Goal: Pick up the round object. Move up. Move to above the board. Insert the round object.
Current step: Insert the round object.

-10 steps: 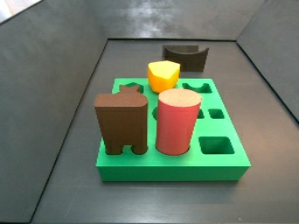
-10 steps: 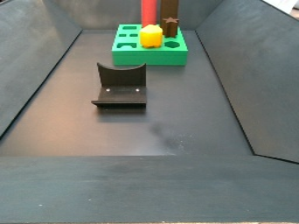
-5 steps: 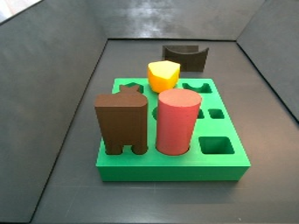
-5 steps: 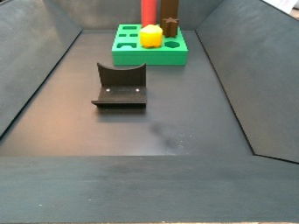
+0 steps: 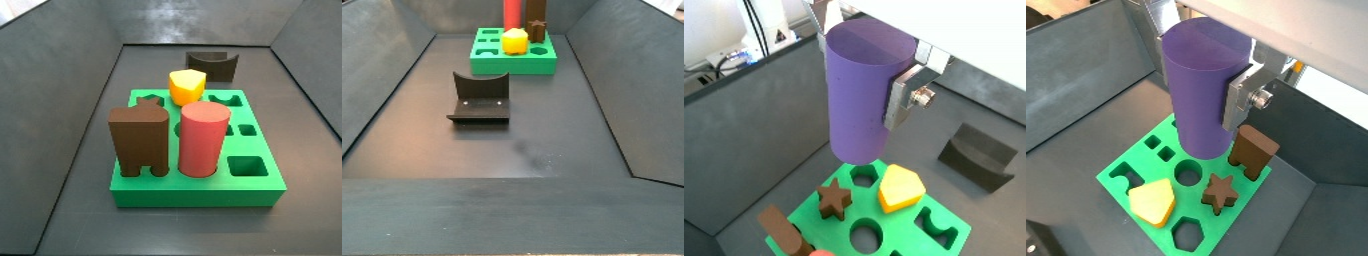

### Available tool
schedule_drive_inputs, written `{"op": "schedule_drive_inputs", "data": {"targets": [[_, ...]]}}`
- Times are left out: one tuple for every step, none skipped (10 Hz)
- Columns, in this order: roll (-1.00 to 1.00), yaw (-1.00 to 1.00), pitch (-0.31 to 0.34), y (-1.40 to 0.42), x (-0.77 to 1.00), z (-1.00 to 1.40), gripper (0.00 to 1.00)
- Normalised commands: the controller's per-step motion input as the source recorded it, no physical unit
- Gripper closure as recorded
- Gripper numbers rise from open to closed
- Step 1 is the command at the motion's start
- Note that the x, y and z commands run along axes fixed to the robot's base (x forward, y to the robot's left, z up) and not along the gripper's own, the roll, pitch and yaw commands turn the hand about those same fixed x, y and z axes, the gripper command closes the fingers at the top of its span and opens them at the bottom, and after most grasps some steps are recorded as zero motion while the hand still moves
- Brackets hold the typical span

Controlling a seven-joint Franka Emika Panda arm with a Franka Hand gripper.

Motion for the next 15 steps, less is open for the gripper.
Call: {"op": "schedule_drive_inputs", "data": {"targets": [[0.14,0.0,-0.136,-0.16,0.0,-0.5,1.0],[0.14,0.0,-0.106,-0.15,0.05,-0.49,1.0],[0.12,0.0,-0.107,-0.1,0.02,-0.44,1.0],[0.12,0.0,-0.09,-0.1,0.0,-0.43,1.0],[0.11,0.0,-0.09,-0.08,0.0,-0.39,1.0],[0.11,0.0,-0.069,-0.09,0.04,-0.39,1.0],[0.09,0.0,-0.051,-0.09,0.15,-0.37,1.0],[0.08,0.0,-0.07,-0.09,0.14,-0.36,1.0],[0.08,0.0,-0.05,-0.11,0.25,-0.36,1.0],[0.09,0.0,-0.083,-0.1,0.17,-0.39,1.0],[0.1,0.0,-0.07,-0.08,0.21,-0.41,1.0],[0.12,0.0,-0.074,-0.06,0.18,-0.4,1.0],[0.12,0.0,-0.044,-0.04,0.28,-0.41,1.0],[0.13,0.02,-0.043,-0.03,0.29,-0.41,1.0],[0.14,0.02,-0.031,-0.04,0.32,-0.41,1.0]]}}
